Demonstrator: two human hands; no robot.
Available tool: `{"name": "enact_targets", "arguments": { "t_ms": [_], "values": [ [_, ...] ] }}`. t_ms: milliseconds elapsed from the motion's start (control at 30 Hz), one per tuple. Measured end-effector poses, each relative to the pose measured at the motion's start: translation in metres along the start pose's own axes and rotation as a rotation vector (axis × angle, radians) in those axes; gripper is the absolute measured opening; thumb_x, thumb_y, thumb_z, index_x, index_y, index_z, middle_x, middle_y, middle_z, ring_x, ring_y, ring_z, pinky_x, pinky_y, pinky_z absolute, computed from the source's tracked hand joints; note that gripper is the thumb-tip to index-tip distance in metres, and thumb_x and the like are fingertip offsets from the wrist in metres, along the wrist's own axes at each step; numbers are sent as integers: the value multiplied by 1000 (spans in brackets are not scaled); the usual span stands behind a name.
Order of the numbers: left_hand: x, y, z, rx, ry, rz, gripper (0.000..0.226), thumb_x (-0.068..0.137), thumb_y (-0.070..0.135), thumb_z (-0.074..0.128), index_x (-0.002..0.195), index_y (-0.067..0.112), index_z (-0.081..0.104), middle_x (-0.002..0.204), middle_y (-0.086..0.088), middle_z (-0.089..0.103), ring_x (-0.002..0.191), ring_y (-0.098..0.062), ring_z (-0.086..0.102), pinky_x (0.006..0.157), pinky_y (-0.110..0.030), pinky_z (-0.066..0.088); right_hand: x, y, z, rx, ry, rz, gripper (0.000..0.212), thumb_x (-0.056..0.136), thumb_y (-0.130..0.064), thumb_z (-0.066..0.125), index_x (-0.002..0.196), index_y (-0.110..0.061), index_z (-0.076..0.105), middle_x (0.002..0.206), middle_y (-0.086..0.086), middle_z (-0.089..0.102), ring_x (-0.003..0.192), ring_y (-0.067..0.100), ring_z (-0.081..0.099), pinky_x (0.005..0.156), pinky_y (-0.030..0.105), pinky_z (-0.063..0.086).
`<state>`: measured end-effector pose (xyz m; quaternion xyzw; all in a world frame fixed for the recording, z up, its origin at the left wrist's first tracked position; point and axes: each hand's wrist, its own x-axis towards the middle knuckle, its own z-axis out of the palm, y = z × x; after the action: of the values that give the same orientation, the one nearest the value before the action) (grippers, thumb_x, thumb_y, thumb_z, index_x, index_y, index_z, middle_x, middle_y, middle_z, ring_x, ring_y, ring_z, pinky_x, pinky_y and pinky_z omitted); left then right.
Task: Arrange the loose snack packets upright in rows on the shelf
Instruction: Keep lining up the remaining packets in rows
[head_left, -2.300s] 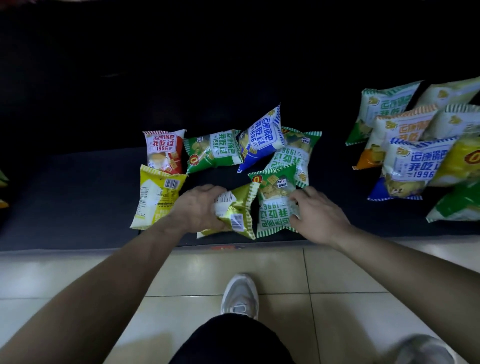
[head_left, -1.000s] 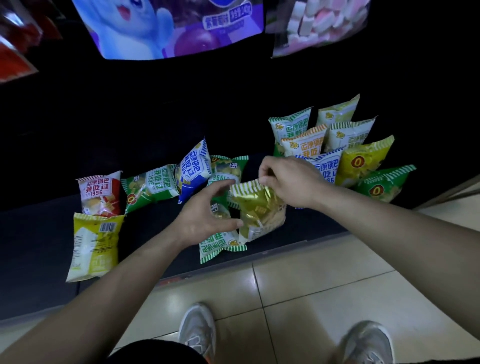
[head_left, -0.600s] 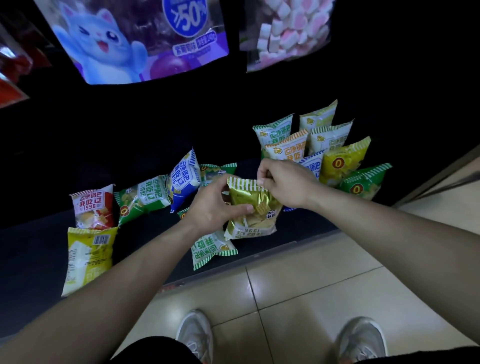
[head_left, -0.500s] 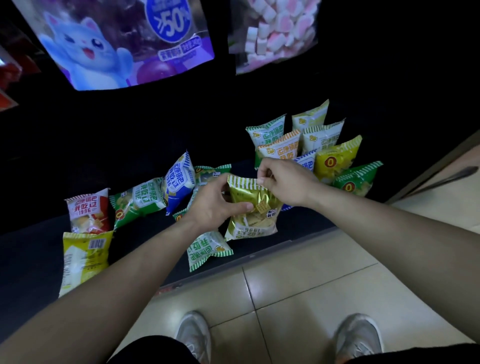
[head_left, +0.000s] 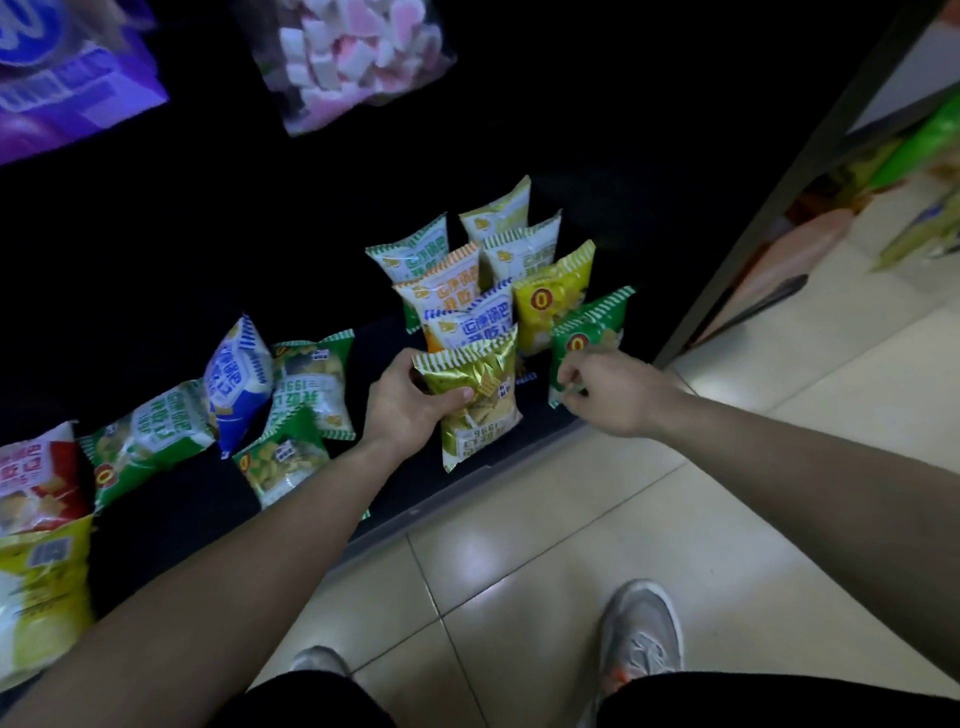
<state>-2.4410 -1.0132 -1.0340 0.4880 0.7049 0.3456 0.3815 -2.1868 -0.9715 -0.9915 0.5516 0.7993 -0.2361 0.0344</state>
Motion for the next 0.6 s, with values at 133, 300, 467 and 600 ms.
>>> {"name": "enact_targets", "arguments": {
  "t_ms": [133, 300, 467, 600],
  "values": [
    [16, 3, 29, -34, 28, -27, 50, 69, 27, 90, 106, 25, 57, 95, 17, 65, 85, 7, 59, 71, -15, 49, -8, 15, 15, -109, -130, 20, 24, 93, -34, 53, 115, -23, 56, 121, 7, 54, 112, 29, 56, 89, 36, 48],
    [29, 4, 56, -29, 22, -22, 55, 74, 25, 87, 119, 21, 56, 102, 14, 62, 82, 10, 54, 61, 2, 39, -6, 16, 28, -204, -236, -18, 33, 95, -37, 51, 126, -23, 52, 130, 7, 45, 117, 31, 51, 93, 46, 48],
    [32, -4, 65, -5, 19, -32, 61, 77, 31, 84, 128, 19, 54, 113, 11, 63, 104, -8, 59, 89, -23, 47, -5, 16, 35, -265, -280, -61, 35, 95, -33, 50, 128, -21, 51, 127, 8, 46, 115, 31, 49, 91, 48, 46],
    [33, -11, 64, -17, 17, -73, 63, 75, 34, 85, 127, 18, 55, 120, 3, 67, 109, -15, 63, 95, -34, 52, -4, 14, 33, -279, -277, -61, 36, 95, -35, 51, 128, -21, 50, 126, 8, 46, 115, 31, 49, 89, 47, 48]
  ]
}}
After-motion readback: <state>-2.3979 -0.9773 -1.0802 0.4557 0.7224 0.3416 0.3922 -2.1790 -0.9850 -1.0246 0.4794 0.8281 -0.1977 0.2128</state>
